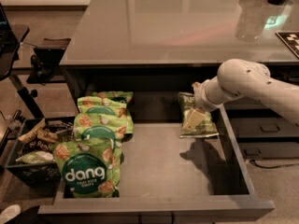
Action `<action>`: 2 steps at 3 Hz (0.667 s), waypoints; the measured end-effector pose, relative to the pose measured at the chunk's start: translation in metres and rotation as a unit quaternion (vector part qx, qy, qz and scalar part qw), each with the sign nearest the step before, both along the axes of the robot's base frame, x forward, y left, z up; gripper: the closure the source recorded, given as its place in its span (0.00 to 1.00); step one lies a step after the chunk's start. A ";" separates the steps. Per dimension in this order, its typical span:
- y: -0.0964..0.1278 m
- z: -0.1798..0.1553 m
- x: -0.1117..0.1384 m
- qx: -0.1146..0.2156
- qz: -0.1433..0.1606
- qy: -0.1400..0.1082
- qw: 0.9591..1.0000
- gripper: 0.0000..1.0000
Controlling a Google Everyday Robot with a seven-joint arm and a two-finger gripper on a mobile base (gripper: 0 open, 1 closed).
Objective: Pick green jalapeno chip bag from top drawer and place on counter
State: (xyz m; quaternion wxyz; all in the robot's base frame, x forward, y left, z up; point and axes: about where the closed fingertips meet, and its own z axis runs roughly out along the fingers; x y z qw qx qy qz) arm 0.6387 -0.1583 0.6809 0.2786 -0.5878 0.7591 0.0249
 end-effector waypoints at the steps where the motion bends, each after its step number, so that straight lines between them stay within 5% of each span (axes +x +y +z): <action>1: -0.006 -0.015 0.012 0.014 0.016 0.020 1.000 0.00; 2: -0.013 -0.029 0.021 0.023 0.021 0.038 0.999 0.00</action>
Offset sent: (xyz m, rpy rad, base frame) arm 0.0324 -0.0258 -0.0408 0.0672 0.1099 0.0498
